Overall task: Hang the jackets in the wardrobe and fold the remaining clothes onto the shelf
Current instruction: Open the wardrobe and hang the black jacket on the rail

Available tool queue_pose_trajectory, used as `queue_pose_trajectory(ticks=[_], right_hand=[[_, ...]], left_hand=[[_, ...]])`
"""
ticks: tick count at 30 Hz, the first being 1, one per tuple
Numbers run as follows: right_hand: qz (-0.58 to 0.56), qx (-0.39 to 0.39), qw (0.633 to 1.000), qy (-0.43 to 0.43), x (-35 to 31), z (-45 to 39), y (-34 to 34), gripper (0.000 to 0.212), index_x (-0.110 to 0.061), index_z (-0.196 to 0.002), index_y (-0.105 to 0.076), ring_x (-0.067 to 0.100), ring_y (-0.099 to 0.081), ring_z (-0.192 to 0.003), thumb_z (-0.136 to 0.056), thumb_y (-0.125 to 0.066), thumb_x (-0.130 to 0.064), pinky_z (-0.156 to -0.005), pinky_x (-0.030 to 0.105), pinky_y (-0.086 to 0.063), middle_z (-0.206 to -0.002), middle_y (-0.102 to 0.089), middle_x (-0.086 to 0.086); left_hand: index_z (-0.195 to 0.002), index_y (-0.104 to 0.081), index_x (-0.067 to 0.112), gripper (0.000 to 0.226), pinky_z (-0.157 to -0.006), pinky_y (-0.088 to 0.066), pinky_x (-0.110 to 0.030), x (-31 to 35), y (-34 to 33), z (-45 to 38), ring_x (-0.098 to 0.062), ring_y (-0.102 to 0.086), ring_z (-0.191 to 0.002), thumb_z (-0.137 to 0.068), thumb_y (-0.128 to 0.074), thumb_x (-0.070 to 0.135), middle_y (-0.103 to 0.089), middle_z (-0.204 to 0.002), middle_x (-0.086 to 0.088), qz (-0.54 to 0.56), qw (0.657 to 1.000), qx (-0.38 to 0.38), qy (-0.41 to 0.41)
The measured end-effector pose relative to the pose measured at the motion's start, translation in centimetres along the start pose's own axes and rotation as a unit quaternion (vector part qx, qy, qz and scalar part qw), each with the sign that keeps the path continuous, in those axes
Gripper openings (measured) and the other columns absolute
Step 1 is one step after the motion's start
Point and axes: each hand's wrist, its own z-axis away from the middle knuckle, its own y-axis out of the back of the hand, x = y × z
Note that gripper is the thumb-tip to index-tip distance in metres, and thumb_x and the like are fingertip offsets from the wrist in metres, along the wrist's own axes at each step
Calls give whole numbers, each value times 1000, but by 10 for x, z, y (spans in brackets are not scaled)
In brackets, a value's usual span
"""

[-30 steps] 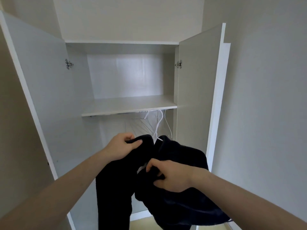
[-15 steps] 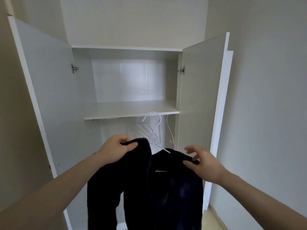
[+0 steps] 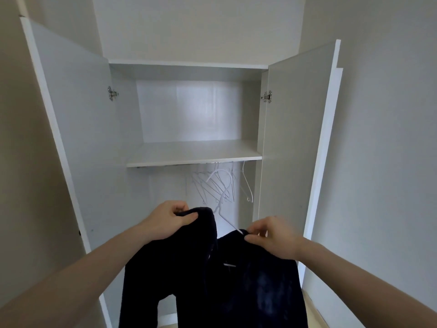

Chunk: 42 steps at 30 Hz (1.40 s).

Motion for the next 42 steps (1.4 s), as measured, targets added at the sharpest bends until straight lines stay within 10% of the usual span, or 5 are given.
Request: queue_pose_trajectory(ticks=[12,20,36,39,42], right_hand=[[-141,216,965,34,-70,-44,-36,18,-25,-85,-75,9,-65,-68,-96,-62,-33,-63,16,-49,-73,-72,-9],[-112,-60,992,-4,-51,-38,-11,35,-50,-124,-67,-1,-68,-95,-102,-54,-26,-85,12,-49,-108,-73,-20],[-338,-23,927,-161,-54,-101,-101,20,-2,-98,-72,23,-69,-80,-100,-59,-16,-84,38,-56,-87,-74,12],[-392,-17,900,-187,-39,-130,-121,20,-5,-101,-74,26,-75,-92,-100,-59,-18,-91,41,-59,-99,-76,17],[-420,-46,885,-195,-32,-165,-142,17,-4,-97,-70,24,-74,-89,-101,-59,-17,-84,37,-61,-96,-75,14]], left_hand=[[-70,-55,24,31,-66,-40,-30,-4,11,-15,-5,-50,-62,-96,-62,39,-51,-63,13,-49,994,-57,-85],[-75,-58,11,43,-69,-42,-33,-47,42,-28,-13,-55,-65,-81,-65,53,-55,-67,3,86,994,-34,-53],[-130,-67,31,38,-112,-39,-41,-95,25,-84,-19,-49,-128,-92,-69,28,-53,-137,3,-143,989,31,-26],[-105,-61,39,31,-82,-50,-26,-101,17,-55,-12,-60,-95,-83,-70,19,-58,-108,11,-17,986,165,3],[-87,-58,33,17,-59,-49,-30,-111,4,-28,-14,-64,-67,-72,-68,33,-67,-83,2,93,990,16,104]])
